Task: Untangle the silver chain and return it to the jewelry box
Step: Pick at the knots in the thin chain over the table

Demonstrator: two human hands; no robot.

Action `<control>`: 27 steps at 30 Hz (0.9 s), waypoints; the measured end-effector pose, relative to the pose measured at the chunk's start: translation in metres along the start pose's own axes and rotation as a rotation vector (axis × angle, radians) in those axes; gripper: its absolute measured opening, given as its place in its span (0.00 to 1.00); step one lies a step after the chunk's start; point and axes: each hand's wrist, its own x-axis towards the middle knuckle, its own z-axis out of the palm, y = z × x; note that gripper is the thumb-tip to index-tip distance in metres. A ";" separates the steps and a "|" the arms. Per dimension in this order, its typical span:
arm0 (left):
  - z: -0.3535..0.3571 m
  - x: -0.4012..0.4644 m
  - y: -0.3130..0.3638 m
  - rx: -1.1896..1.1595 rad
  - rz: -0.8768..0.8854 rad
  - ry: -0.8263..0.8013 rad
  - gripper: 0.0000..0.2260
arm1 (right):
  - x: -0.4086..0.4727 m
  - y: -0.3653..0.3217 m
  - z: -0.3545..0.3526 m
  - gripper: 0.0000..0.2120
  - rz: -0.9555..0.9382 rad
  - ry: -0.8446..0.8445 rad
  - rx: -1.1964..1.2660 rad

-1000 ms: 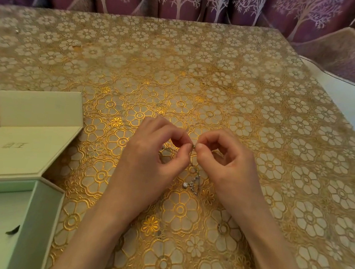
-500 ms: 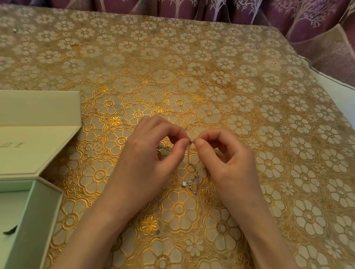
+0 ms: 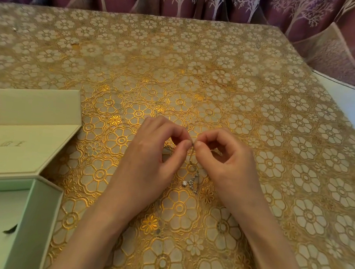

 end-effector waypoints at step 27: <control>-0.005 0.000 0.005 0.025 -0.010 0.056 0.04 | 0.001 -0.002 -0.002 0.03 0.022 -0.001 0.050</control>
